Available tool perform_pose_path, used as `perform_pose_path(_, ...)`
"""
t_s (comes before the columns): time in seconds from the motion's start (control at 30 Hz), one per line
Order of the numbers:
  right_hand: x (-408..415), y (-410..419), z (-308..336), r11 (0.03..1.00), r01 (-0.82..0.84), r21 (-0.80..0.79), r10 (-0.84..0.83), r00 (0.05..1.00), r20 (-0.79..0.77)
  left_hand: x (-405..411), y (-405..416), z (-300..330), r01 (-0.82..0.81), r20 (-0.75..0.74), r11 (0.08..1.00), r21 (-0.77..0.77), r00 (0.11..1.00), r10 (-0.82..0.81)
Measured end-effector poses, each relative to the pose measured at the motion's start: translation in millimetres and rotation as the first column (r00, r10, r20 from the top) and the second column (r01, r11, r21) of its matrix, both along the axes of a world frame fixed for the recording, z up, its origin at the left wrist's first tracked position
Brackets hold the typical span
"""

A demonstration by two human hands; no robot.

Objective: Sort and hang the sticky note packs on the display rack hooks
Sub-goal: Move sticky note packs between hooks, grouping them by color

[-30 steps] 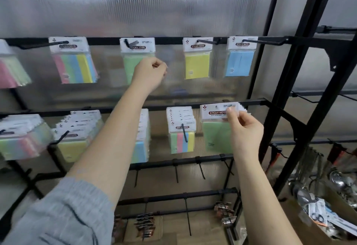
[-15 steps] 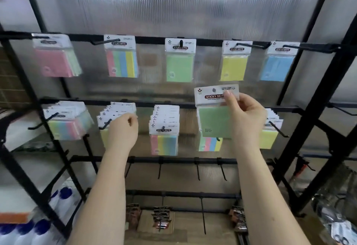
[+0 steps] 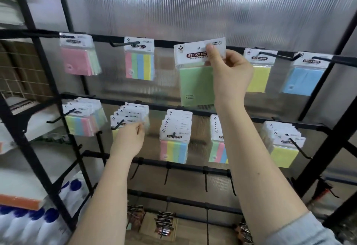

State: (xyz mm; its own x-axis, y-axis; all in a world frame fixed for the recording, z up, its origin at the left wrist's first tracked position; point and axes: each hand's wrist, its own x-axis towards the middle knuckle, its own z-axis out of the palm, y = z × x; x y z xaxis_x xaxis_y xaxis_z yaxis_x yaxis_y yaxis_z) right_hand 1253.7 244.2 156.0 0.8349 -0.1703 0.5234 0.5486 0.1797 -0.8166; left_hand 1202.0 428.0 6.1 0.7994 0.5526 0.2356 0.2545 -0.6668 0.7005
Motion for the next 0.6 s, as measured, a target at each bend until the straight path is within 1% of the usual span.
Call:
perform_pose_path(0.17,7.5,5.1,-1.9,0.998,0.050,0.022,-0.050,0.998,-0.035,0.8,3.7,1.8,-0.012,0.002,1.000,-0.008,1.000,0.012)
perform_pose_path(0.3,11.2,4.2,-2.7,0.997,0.068,0.031,-0.067,0.997,-0.045,4.1,3.8,3.3,-0.018,-0.004,0.999,0.026,1.000,0.019)
perform_pose_path(0.43,17.1,5.8,-2.5,0.996,0.092,-0.012,-0.093,0.995,-0.040,7.4,-2.2,5.7,-0.002,0.024,0.999,0.038,1.000,0.001)
perform_pose_path(0.6,35.0,8.2,-9.4,0.995,0.081,-0.061,-0.085,0.995,-0.058,15.6,-6.5,3.7,0.017,-0.020,0.999,0.050,1.000,-0.016)
